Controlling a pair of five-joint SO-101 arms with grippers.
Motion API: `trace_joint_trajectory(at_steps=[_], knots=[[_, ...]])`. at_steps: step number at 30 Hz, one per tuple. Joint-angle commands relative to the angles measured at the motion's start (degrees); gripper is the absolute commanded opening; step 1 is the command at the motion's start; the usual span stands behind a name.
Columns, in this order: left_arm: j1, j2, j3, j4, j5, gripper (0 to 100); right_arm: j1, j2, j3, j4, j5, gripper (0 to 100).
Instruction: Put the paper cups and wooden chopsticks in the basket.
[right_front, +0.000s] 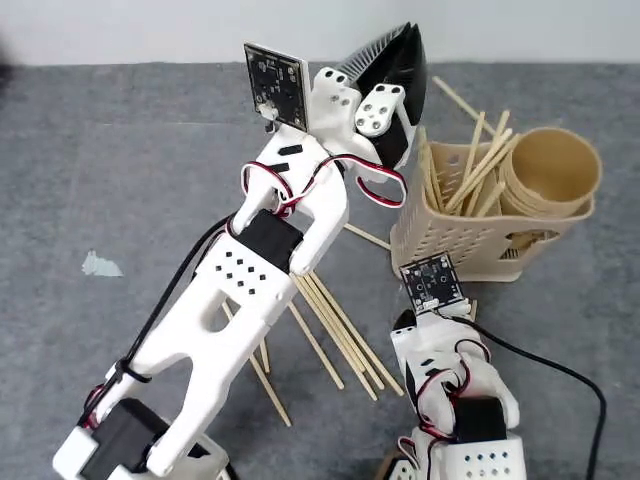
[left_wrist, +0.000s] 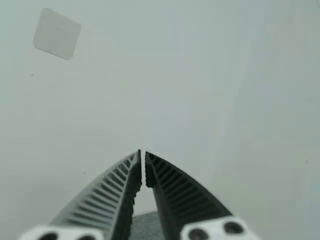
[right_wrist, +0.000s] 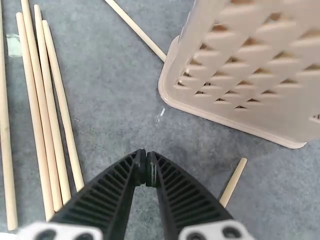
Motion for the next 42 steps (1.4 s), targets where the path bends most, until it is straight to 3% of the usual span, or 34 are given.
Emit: trace_joint_trajectory(at_steps=[1,5,7,11,19,28,34,42], knots=[[-0.26,-1.67,-0.48,-1.49,-0.70,1,0.04,-0.84,-2.46,-1.10,0.70,0.9],[-2.73,-1.85,-0.40,-1.14,-0.62,1,0.22,-0.84,-2.46,-1.10,0.70,0.9],[-4.66,-1.85,-0.48,2.90,-0.53,1,0.31,-0.84,-2.46,-1.10,0.70,0.9],[-8.88,-3.69,-0.31,14.86,-0.35,1,0.31,-0.84,-2.46,-1.10,0.70,0.9],[-16.70,-14.33,-0.22,46.15,-0.35,1,0.31,-0.75,-2.99,-1.10,0.70,0.9],[-33.32,-17.93,0.22,71.30,-2.20,1,-2.95,-0.13,-10.90,4.62,3.96,0.9],[-38.59,-18.46,10.15,71.82,-3.78,1,-9.80,-0.13,-16.79,9.80,7.74,0.9],[-41.14,-18.46,30.46,56.97,-3.78,1,-14.29,9.36,-24.88,9.45,14.07,0.9]])
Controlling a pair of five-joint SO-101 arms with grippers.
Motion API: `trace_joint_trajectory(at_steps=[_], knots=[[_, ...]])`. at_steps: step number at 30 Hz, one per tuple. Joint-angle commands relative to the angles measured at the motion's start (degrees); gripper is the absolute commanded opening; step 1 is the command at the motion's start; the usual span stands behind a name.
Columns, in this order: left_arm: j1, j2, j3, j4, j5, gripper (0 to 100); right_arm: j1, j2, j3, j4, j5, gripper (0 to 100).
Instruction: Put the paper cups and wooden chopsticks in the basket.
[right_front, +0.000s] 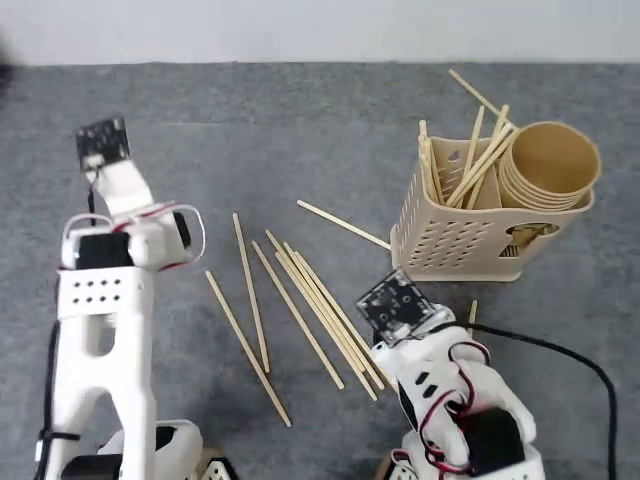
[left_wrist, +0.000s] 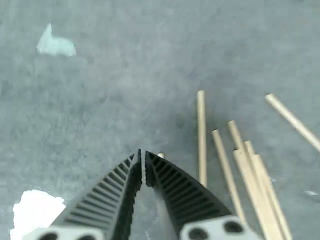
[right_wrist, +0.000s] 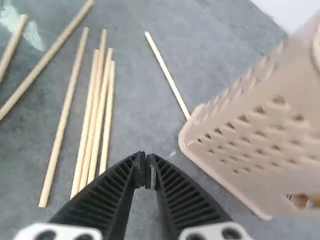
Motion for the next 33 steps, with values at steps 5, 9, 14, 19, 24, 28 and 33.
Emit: trace_joint_trajectory(at_steps=[5,9,14,19,24,28,33], knots=[[-0.62,-2.29,8.57,-7.56,-0.70,1,-4.70,28.62,-19.34,0.31,1.93,0.9],[-2.99,-2.29,9.80,-5.19,-5.01,1,-6.64,46.20,-29.36,0.48,4.22,1.1],[-8.35,-2.29,13.93,-5.63,-9.85,1,-6.46,66.15,-41.85,0.48,5.54,1.2],[-9.85,-2.29,19.82,-9.67,-13.27,1,-6.29,83.03,-55.21,2.33,5.19,8.6],[-10.11,-3.87,23.08,-12.75,-13.27,1,-5.32,98.15,-70.51,6.46,5.10,22.1],[-9.76,-8.88,25.98,-12.92,-13.27,1,-4.00,109.14,-82.90,8.40,5.45,23.4],[-9.76,-16.97,31.34,-14.33,-13.27,1,-2.24,122.24,-98.29,10.24,5.45,23.4]])
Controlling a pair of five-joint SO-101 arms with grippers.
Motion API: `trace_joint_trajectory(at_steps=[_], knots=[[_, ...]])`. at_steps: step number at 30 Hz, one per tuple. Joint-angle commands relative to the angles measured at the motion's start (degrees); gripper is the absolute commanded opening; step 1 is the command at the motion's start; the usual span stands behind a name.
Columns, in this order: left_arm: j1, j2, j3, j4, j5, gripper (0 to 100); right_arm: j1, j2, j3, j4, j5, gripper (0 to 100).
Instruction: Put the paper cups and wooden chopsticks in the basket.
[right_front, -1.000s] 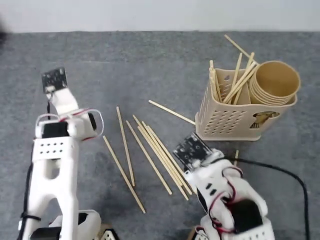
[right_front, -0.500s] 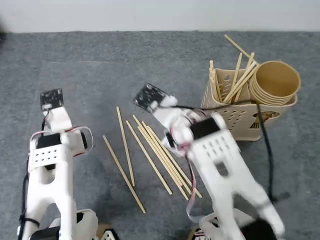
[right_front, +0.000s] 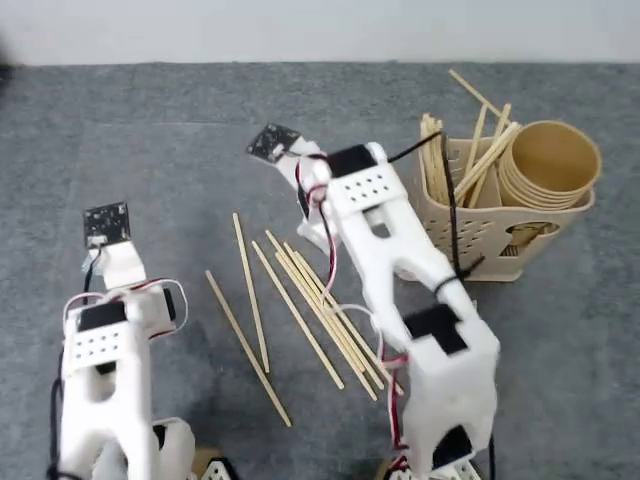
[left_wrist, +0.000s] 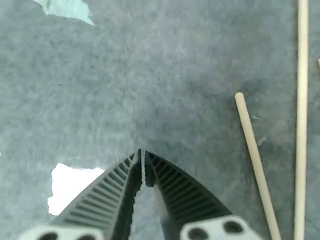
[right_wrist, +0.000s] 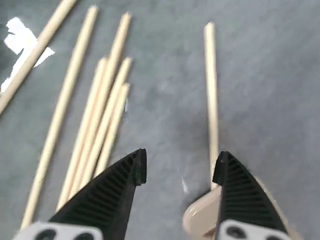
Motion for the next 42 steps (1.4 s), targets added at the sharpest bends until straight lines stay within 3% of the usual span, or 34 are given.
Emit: trace_joint_trajectory(at_steps=[1,17,20,25,33,42], knots=[[0.09,-7.21,2.51,-2.64,-0.62,1,1.45,6.55,-13.27,2.24,0.62,23.4],[0.09,-26.11,12.44,-3.16,-2.11,1,2.59,36.79,-48.70,9.89,0.70,23.2],[0.09,-26.99,12.70,-3.08,-2.11,1,2.77,40.13,-52.04,9.98,0.70,18.0],[0.09,-26.99,12.70,-3.08,-2.11,1,0.40,42.77,-55.03,13.23,0.79,0.9],[0.09,-26.99,12.70,-3.08,-2.11,1,-5.49,42.86,-59.34,14.99,3.87,0.9],[0.09,-26.99,12.70,-3.08,-2.11,1,-11.21,42.86,-74.90,14.46,3.60,0.9]])
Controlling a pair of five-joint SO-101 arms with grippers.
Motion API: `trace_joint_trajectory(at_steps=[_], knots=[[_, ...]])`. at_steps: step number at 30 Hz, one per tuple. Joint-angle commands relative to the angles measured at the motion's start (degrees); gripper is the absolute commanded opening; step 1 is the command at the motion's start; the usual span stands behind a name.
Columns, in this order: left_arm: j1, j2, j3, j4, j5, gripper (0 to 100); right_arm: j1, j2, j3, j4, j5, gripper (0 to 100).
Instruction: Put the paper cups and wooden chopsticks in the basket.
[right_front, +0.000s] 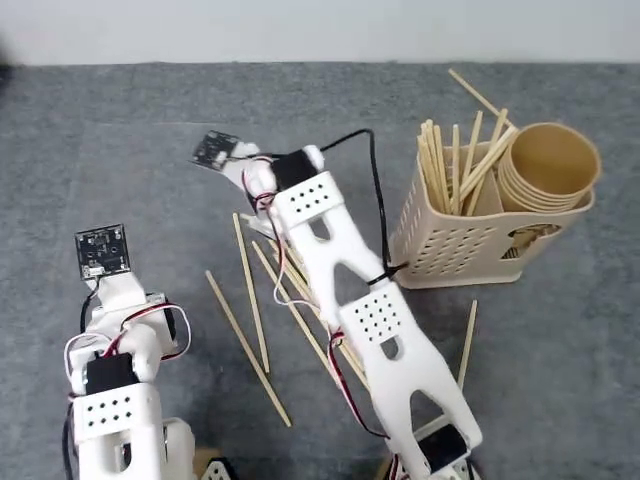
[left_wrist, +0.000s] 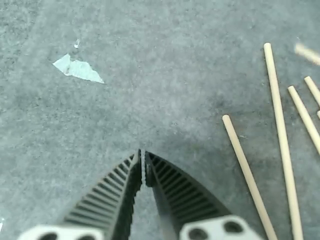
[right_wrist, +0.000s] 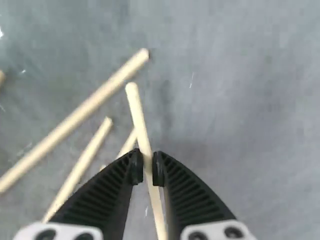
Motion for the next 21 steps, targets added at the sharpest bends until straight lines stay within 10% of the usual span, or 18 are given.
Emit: trace_joint_trajectory(at_steps=[1,21], knots=[[0.09,-1.41,-0.31,-0.79,-0.62,1,-2.86,-1.45,-8.00,-0.84,0.35,0.9],[0.09,-1.41,-0.22,-0.79,-0.62,1,-1.63,-24.40,-7.30,-12.26,-6.95,0.9]])
